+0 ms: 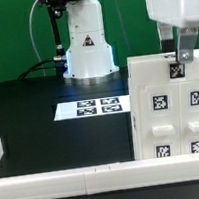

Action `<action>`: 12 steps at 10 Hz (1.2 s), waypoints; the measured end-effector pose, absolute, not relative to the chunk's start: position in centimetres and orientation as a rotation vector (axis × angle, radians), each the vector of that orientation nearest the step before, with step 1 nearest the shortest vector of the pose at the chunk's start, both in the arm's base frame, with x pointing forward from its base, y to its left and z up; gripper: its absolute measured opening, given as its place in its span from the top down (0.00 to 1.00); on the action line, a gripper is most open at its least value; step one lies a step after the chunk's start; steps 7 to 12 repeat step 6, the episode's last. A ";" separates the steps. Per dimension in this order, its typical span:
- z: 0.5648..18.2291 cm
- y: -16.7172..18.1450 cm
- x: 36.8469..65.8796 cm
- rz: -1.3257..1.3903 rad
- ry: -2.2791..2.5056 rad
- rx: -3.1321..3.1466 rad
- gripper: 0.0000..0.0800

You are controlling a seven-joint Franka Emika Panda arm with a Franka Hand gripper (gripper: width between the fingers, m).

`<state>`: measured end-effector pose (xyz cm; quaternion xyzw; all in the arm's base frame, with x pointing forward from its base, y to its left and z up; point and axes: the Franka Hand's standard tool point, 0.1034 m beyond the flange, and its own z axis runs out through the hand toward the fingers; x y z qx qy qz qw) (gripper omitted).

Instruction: Assemble cabinet

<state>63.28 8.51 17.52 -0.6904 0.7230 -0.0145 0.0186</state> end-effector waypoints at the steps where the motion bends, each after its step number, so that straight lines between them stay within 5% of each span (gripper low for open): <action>1: 19.2 8.8 63.6 -0.046 2.221 -2.122 0.00; 12: 19.2 9.8 63.1 -0.046 2.199 -2.136 0.00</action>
Offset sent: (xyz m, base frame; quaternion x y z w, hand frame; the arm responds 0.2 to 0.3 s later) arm 0.0000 0.0000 0.0000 0.0000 0.0000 0.0000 1.0000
